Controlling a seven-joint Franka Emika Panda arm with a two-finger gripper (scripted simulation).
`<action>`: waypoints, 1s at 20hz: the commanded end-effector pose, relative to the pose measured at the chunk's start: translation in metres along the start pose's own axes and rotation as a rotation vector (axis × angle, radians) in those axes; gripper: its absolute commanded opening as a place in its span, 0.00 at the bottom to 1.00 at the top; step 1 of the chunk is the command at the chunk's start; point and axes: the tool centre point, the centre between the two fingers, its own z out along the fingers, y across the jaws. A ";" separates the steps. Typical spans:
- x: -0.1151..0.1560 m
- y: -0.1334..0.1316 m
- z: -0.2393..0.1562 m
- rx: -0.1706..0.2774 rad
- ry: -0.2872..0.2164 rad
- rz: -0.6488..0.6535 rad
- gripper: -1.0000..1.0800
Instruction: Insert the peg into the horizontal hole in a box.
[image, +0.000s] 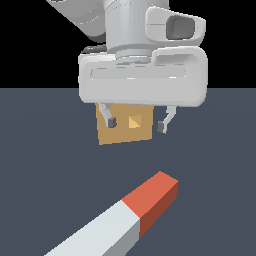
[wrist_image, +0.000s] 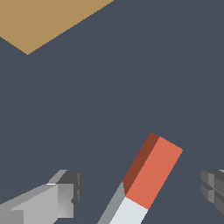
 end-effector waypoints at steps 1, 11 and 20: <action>-0.029 0.005 0.014 0.002 -0.001 0.115 0.96; -0.115 -0.003 0.056 0.006 0.001 0.463 0.96; -0.129 -0.009 0.064 0.008 0.002 0.526 0.96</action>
